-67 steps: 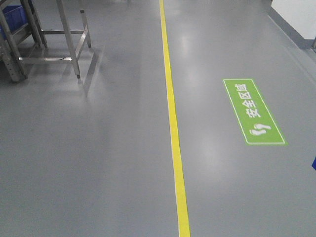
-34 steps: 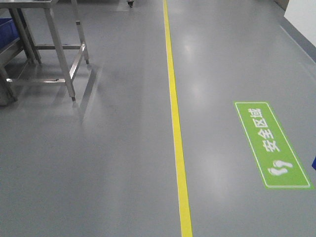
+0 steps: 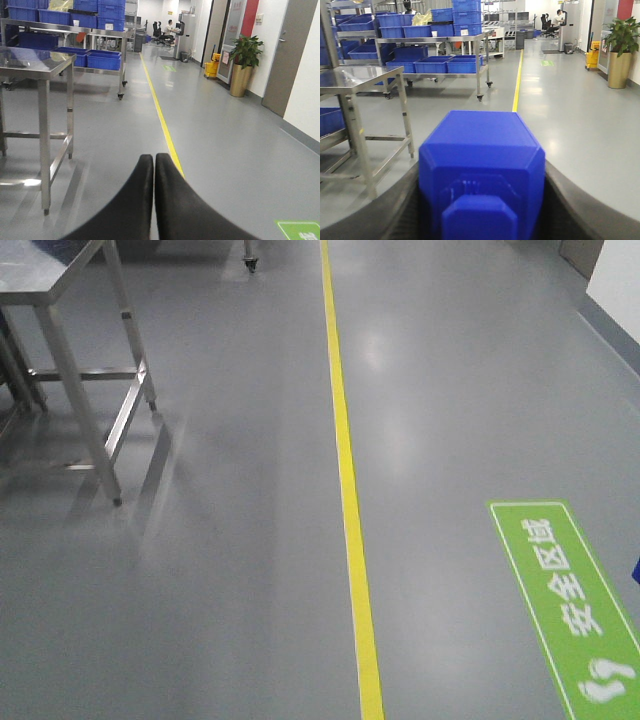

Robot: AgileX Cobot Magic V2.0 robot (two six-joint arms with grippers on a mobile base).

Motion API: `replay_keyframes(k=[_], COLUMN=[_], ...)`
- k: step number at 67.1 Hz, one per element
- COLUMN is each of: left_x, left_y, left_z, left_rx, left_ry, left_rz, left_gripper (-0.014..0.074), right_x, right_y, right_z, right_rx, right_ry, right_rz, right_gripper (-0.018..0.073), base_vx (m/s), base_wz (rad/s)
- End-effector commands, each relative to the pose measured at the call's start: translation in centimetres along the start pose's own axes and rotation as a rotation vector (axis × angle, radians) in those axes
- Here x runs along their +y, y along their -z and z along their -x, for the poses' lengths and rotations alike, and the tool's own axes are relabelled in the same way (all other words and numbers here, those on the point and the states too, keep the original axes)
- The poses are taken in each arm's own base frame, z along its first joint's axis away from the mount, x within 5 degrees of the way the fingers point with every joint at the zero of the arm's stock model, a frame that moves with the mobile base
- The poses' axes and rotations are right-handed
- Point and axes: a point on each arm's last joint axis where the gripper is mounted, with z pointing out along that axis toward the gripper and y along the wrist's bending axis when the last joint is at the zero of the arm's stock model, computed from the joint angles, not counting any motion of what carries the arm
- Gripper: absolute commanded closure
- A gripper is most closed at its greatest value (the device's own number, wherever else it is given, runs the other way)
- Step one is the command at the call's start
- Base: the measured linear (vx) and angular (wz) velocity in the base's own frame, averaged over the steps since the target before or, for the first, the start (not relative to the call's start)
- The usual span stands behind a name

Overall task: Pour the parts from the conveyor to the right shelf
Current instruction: 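Drive along the yellow floor line toward the bin shelves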

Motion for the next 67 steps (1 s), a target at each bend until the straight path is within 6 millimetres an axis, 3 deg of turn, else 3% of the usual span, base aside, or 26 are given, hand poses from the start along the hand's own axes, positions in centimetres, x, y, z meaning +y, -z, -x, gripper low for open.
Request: replay_keyframes(k=[1,67], left_x=[-0.03,-0.03], left_y=[0.0,0.0], left_z=[-0.03,-0.03], left_rx=[-0.061,-0.061], left_ry=[0.013,0.013], left_rz=[-0.015,-0.015], left_gripper=[0.0603,0.0603], right_x=[0.03,0.03], right_y=[0.09,0.09], right_z=[1.56,1.56], right_rx=[-0.093,-0.093], right_ry=[0.011,0.011], right_rz=[-0.001,-0.001], right_gripper=[0.0564,0.0564], base_vx=[0.77,0.78], base_wz=[-0.07,0.01])
